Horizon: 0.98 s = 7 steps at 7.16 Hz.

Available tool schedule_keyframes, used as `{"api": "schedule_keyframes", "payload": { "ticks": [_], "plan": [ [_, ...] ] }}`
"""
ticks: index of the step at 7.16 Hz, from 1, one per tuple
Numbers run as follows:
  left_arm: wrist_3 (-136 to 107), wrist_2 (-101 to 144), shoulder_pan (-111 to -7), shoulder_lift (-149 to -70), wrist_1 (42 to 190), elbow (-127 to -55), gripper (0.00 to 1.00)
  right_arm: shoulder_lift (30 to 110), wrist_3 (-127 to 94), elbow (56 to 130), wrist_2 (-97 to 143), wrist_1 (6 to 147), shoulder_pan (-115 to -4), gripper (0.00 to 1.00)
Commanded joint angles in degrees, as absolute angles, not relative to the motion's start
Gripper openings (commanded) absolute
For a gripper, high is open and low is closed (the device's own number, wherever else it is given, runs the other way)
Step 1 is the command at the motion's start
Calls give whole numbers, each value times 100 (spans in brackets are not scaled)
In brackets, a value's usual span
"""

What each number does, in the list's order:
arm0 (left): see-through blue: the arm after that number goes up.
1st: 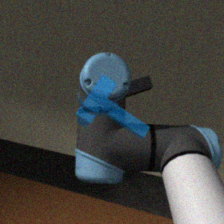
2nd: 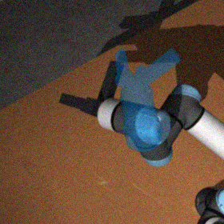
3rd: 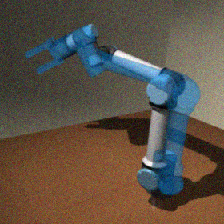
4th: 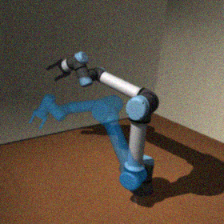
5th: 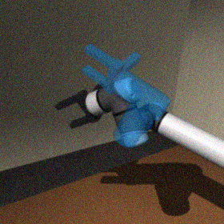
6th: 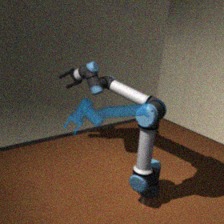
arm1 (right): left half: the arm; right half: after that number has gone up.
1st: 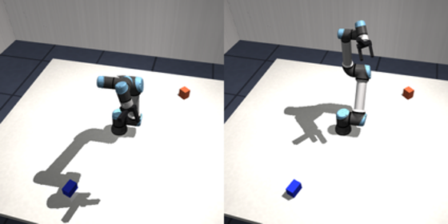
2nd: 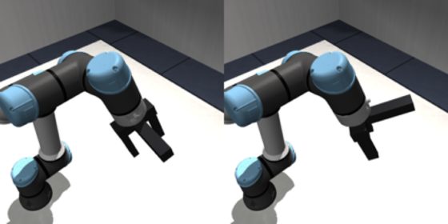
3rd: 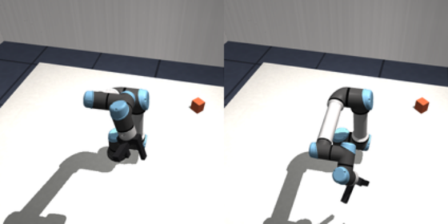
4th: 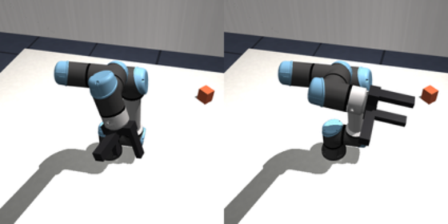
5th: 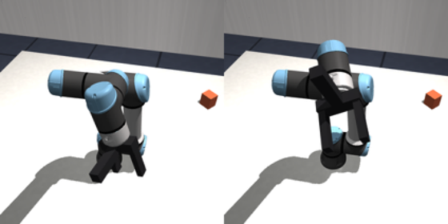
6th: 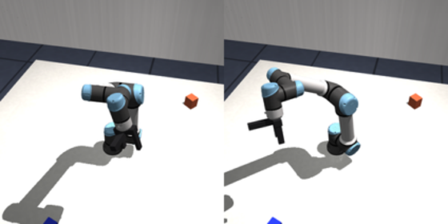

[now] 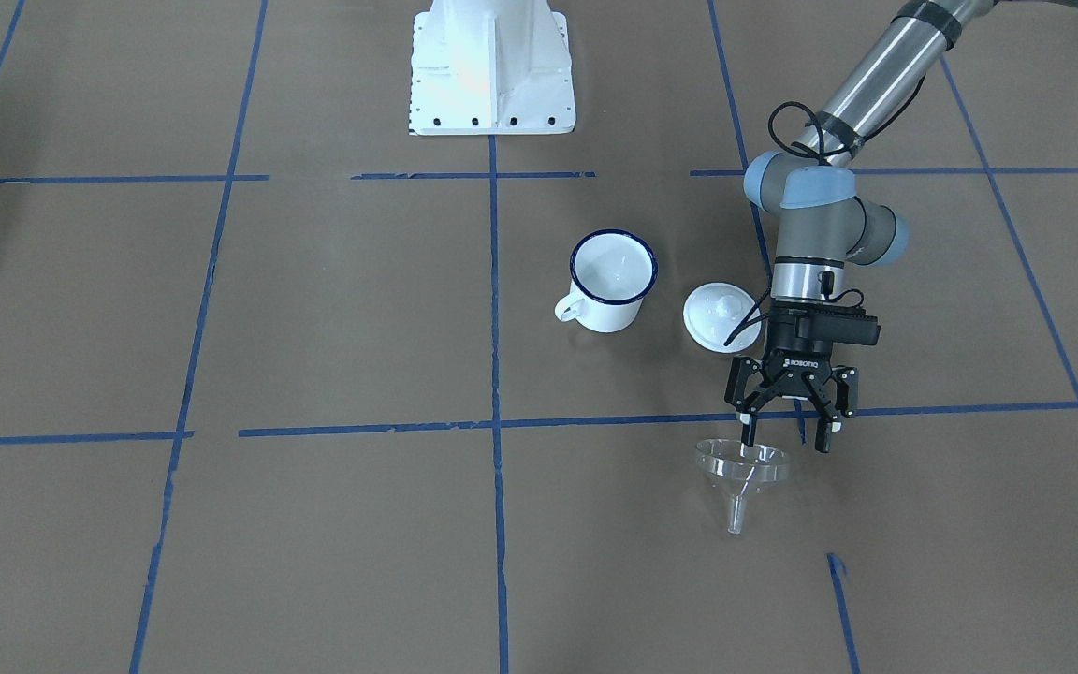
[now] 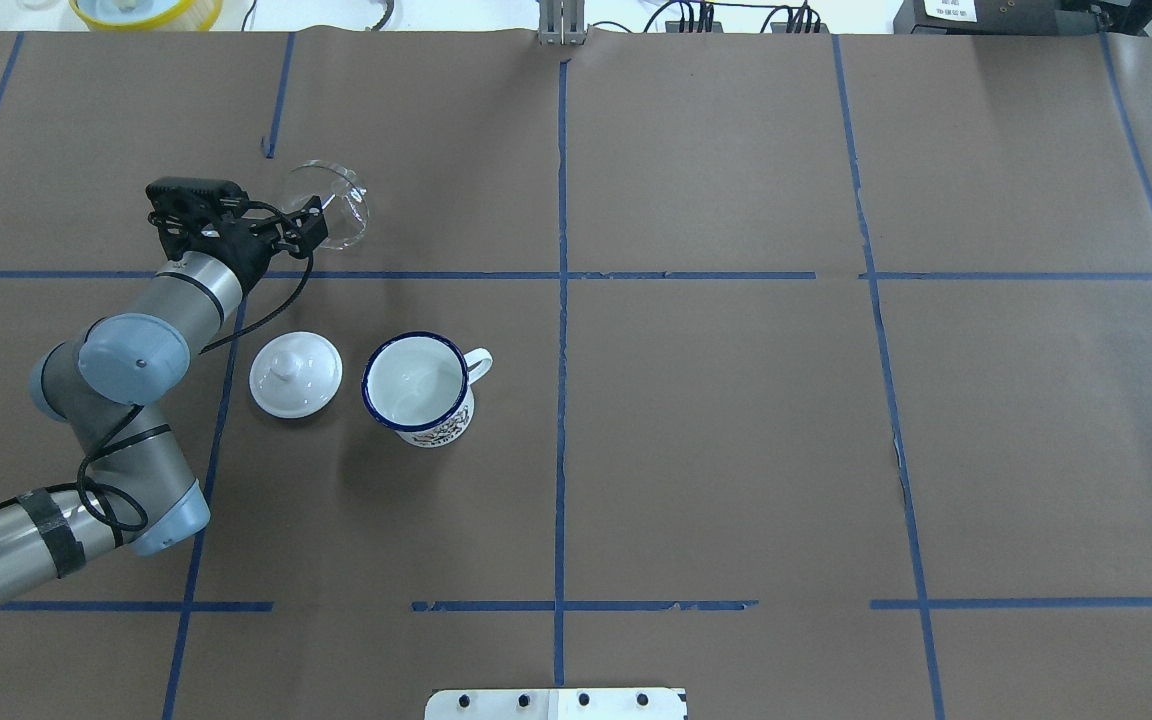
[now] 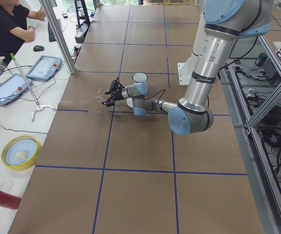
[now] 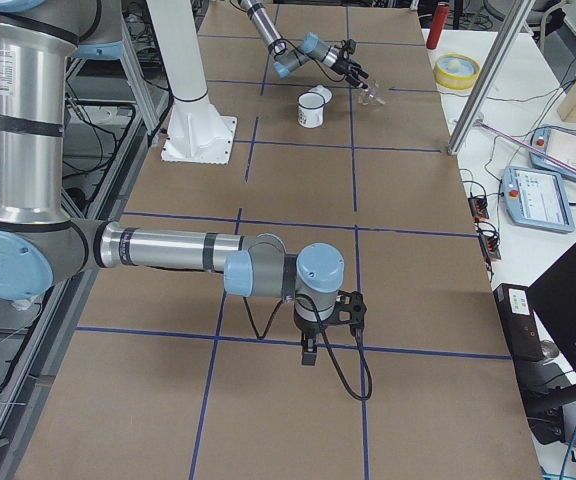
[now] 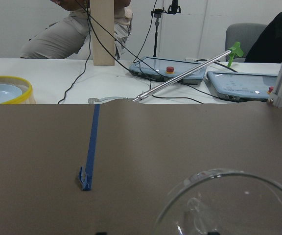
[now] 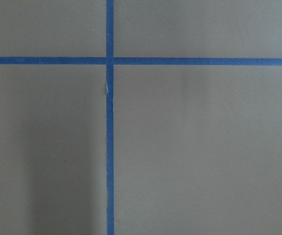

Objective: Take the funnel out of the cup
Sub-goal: 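Open the left gripper and release the funnel on the table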

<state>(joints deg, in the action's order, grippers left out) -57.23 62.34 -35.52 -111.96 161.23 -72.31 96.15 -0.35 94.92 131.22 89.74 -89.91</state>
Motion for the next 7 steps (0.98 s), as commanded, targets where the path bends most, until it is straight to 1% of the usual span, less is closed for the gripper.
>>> {"api": "schedule_keyframes", "payload": {
  "ticks": [1, 2, 4, 5, 6, 7],
  "plan": [
    [-5320, 6816, -3629, -10788, 16154, -7880, 100, 9615, -35, 9492, 13122, 8974, -8991, 100],
    [-5309, 6994, -3639, -10349, 16128, -8319, 100, 9615, -35, 9492, 13122, 8974, -8991, 100],
    [-5309, 7589, -3639, -9295, 15919, -9547, 100, 9615, -35, 9492, 13122, 8974, -8991, 100],
    [-5361, 8020, -3700, -9142, 15317, -10058, 100, 9615, -35, 9492, 13122, 8974, -8991, 100],
    [-5379, 8494, -3822, -9193, 14484, -10438, 100, 9615, -35, 9492, 13122, 8974, -8991, 100],
    [-5388, 8830, -3875, -9263, 13927, -10641, 100, 9615, -35, 9492, 13122, 8974, -8991, 100]
  ]
}}
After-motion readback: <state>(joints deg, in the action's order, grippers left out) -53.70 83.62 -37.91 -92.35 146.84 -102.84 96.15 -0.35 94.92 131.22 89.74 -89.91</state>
